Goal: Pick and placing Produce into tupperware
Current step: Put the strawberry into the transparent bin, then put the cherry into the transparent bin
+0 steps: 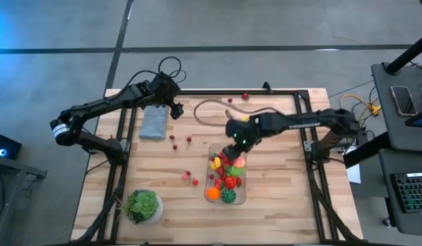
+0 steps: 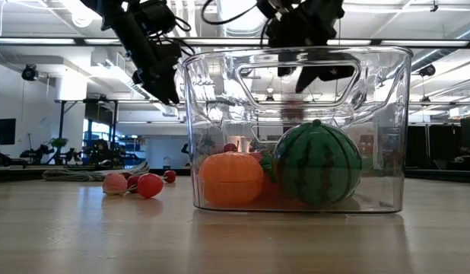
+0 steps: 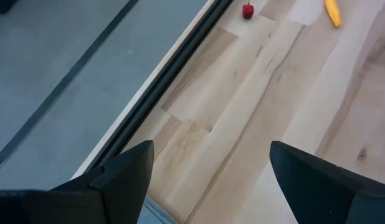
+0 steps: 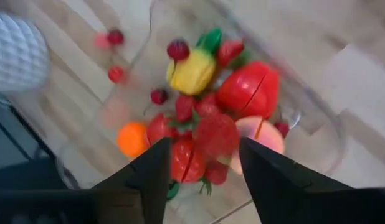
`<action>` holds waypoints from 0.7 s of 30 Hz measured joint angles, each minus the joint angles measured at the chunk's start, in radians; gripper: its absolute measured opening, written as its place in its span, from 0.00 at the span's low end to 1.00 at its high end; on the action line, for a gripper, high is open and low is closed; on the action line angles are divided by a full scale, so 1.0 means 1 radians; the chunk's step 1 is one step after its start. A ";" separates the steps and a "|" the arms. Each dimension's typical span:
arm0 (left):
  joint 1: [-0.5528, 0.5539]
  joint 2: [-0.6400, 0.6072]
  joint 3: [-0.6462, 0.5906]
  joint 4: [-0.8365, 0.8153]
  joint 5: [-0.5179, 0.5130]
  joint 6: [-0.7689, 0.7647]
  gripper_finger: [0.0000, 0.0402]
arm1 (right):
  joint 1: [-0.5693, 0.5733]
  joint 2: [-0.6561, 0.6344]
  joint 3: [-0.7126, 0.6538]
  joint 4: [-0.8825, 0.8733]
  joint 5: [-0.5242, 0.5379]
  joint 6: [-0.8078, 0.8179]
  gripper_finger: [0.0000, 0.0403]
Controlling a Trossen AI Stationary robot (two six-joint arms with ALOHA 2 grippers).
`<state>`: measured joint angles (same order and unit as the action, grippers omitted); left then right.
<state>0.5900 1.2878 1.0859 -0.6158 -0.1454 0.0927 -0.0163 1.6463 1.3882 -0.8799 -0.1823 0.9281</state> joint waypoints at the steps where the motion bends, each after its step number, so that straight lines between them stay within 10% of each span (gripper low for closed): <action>1: 0.000 0.000 0.000 -0.001 0.001 0.000 0.76 | 0.014 0.015 0.002 -0.003 0.002 0.002 0.48; 7: 0.000 0.000 -0.001 -0.001 0.003 0.002 0.76 | 0.036 0.072 0.029 -0.029 0.041 0.022 0.61; 21: -0.001 0.032 -0.024 -0.001 0.129 0.085 0.76 | -0.099 -0.120 0.079 -0.027 0.553 0.101 0.71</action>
<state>0.5894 1.3196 1.0621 -0.6167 -0.0166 0.1780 -0.1151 1.5260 1.4674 -0.9066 0.3709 1.0294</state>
